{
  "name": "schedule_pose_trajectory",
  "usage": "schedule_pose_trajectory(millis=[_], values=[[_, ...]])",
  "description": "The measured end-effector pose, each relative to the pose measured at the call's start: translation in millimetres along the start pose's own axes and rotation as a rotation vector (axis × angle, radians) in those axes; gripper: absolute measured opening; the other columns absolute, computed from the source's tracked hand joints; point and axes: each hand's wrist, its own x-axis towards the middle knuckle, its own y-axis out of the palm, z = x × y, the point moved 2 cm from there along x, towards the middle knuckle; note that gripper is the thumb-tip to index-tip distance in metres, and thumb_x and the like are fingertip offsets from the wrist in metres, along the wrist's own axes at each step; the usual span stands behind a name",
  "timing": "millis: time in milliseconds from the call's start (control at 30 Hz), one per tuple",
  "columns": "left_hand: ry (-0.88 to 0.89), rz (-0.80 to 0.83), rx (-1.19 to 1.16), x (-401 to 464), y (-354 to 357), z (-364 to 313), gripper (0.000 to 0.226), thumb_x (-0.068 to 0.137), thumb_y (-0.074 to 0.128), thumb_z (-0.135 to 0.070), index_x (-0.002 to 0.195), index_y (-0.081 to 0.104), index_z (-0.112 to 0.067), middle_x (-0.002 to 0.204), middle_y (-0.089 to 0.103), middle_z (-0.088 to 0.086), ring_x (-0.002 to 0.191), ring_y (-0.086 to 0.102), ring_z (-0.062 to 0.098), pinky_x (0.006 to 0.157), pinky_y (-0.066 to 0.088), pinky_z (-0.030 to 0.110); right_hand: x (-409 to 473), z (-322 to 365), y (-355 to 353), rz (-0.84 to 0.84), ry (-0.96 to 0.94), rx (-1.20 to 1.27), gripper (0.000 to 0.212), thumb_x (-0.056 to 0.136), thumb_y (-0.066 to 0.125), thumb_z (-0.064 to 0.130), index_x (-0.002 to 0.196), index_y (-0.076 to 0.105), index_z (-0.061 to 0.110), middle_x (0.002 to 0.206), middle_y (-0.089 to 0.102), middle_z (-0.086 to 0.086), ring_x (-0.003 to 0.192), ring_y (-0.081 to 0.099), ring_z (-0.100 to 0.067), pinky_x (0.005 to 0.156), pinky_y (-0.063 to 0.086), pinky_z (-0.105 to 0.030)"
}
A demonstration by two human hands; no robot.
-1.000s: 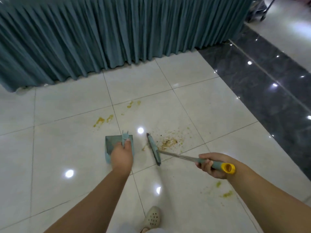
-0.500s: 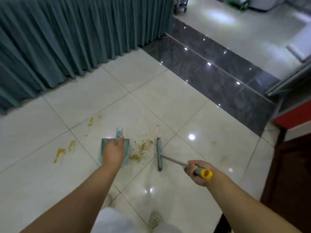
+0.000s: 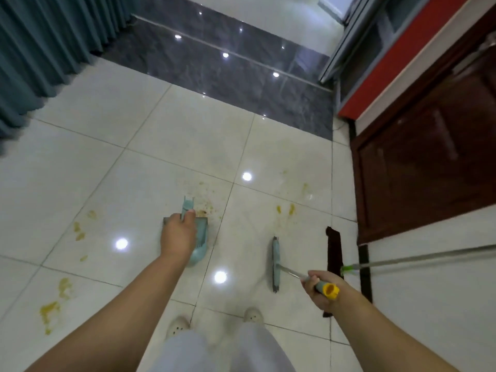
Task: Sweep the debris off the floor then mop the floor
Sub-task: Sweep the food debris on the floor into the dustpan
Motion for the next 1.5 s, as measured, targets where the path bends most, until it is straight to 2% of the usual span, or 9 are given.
schedule_pose_trajectory(millis=[133, 333, 467, 633, 767, 1033, 1167, 1400, 1500], values=[[0.042, 0.048, 0.023, -0.9, 15.5, -1.8, 0.052, 0.099, 0.037, -0.041, 0.104, 0.057, 0.006, 0.095, 0.061, 0.022, 0.087, 0.06, 0.035, 0.07, 0.044, 0.034, -2.7, -15.9, -25.1, -0.083, -0.04, 0.101, 0.017, 0.099, 0.044, 0.007, 0.088, 0.044, -0.005, 0.077, 0.043, -0.021, 0.018, 0.036, -0.01, 0.024, 0.037, -0.012], [0.081, 0.105, 0.065, -0.1, 33.2, -6.2, 0.041, 0.1, 0.036, -0.036, 0.099, 0.056, 0.001, 0.087, 0.057, 0.014, 0.085, 0.058, 0.03, 0.077, 0.047, 0.036, 3.1, -27.6, -40.6, -0.131, -0.051, 0.215, 0.009, 0.098, 0.044, 0.002, 0.09, 0.044, -0.002, 0.077, 0.044, -0.021, 0.019, 0.038, -0.011, 0.025, 0.038, -0.013], [0.079, 0.109, 0.072, 7.3, 35.6, -8.6, 0.036, 0.101, 0.036, -0.035, 0.092, 0.053, -0.004, 0.08, 0.055, 0.01, 0.078, 0.053, 0.026, 0.069, 0.042, 0.03, 8.2, -31.1, -10.5, -0.083, -0.043, 0.253, 0.019, 0.098, 0.034, -0.002, 0.081, 0.042, -0.003, 0.069, 0.037, -0.011, 0.018, 0.037, -0.011, 0.024, 0.034, -0.011], [0.086, 0.087, 0.086, 14.5, 31.0, -9.6, 0.037, 0.1, 0.037, -0.035, 0.075, 0.048, -0.011, 0.069, 0.05, 0.002, 0.076, 0.052, 0.026, 0.069, 0.041, 0.031, 7.3, -46.2, 42.6, -0.038, 0.015, 0.21, 0.027, 0.097, 0.035, -0.003, 0.071, 0.042, -0.001, 0.066, 0.038, -0.009, 0.015, 0.037, -0.014, 0.024, 0.033, -0.011], [0.097, 0.055, 0.095, 21.7, 21.7, -11.4, 0.037, 0.1, 0.037, -0.036, 0.082, 0.05, -0.006, 0.07, 0.049, 0.006, 0.075, 0.052, 0.025, 0.066, 0.039, 0.03, 6.4, -51.1, 79.5, 0.028, 0.062, 0.171, 0.025, 0.097, 0.036, -0.001, 0.072, 0.042, -0.002, 0.063, 0.037, -0.008, 0.016, 0.038, -0.015, 0.025, 0.034, -0.012], [0.082, -0.02, 0.056, 35.1, -4.8, -7.7, 0.042, 0.1, 0.039, -0.034, 0.065, 0.044, -0.013, 0.073, 0.052, 0.01, 0.077, 0.053, 0.026, 0.068, 0.04, 0.03, 5.6, -58.4, 148.0, 0.134, 0.105, 0.08, 0.018, 0.094, 0.037, -0.005, 0.08, 0.047, -0.002, 0.059, 0.04, -0.009, 0.018, 0.035, -0.014, 0.027, 0.037, -0.011], [0.088, -0.046, 0.074, 43.5, -15.8, -6.8, 0.041, 0.1, 0.039, -0.034, 0.074, 0.05, -0.003, 0.078, 0.056, 0.015, 0.078, 0.055, 0.028, 0.067, 0.04, 0.03, 8.3, -59.3, 155.5, 0.21, 0.137, 0.082, 0.014, 0.098, 0.039, 0.003, 0.086, 0.044, -0.001, 0.04, 0.044, -0.01, 0.021, 0.037, -0.013, 0.026, 0.036, -0.011], [0.035, -0.05, 0.052, 54.6, -15.5, -8.6, 0.038, 0.099, 0.04, -0.035, 0.083, 0.052, -0.004, 0.09, 0.063, 0.022, 0.088, 0.061, 0.036, 0.077, 0.048, 0.037, 15.4, -36.3, 149.9, 0.224, 0.085, 0.124, 0.006, 0.097, 0.038, 0.002, 0.092, 0.042, 0.002, 0.057, 0.035, -0.005, 0.024, 0.038, -0.011, 0.027, 0.037, -0.011], [0.027, -0.061, 0.067, 56.6, -12.6, -11.0, 0.04, 0.1, 0.039, -0.036, 0.09, 0.055, -0.001, 0.095, 0.064, 0.023, 0.091, 0.06, 0.035, 0.077, 0.045, 0.035, 12.2, -19.4, 145.0, 0.196, 0.054, 0.133, 0.012, 0.099, 0.037, 0.004, 0.087, 0.041, 0.003, 0.052, 0.036, -0.004, 0.022, 0.037, -0.01, 0.027, 0.035, -0.01]])
